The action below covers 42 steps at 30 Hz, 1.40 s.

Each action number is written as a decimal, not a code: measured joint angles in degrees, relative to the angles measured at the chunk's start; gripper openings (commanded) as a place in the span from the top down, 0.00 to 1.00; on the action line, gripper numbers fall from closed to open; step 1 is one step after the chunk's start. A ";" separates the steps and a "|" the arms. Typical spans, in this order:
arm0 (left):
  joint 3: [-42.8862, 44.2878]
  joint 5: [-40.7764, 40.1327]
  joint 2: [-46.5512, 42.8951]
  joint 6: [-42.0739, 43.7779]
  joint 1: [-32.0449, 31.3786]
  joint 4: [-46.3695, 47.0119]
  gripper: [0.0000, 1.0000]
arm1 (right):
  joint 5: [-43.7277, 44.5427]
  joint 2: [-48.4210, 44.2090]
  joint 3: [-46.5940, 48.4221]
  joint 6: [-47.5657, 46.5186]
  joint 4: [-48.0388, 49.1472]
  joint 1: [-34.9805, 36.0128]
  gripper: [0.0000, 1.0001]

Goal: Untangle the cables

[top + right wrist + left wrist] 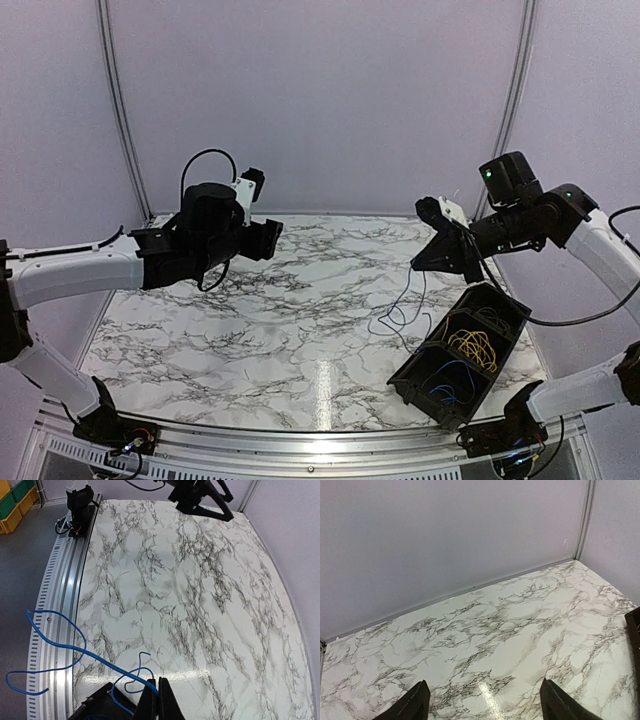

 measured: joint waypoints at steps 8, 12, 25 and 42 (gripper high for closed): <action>2.99 1.81 8.00 -1.46 5.55 -0.96 0.25 | 4.55 -5.97 -3.26 -8.17 -15.23 -1.84 1.00; 2.16 3.85 9.20 -2.91 7.17 -0.72 0.25 | 10.43 -11.45 -8.46 -9.77 -19.21 -1.84 1.00; 2.05 9.90 10.14 -4.52 8.00 -0.70 0.25 | 19.21 -11.50 -19.39 -7.58 -21.46 -2.75 1.00; 2.03 14.95 10.14 -5.42 8.00 -0.72 0.25 | 20.87 -1.90 -19.52 -11.39 -18.51 -24.06 1.00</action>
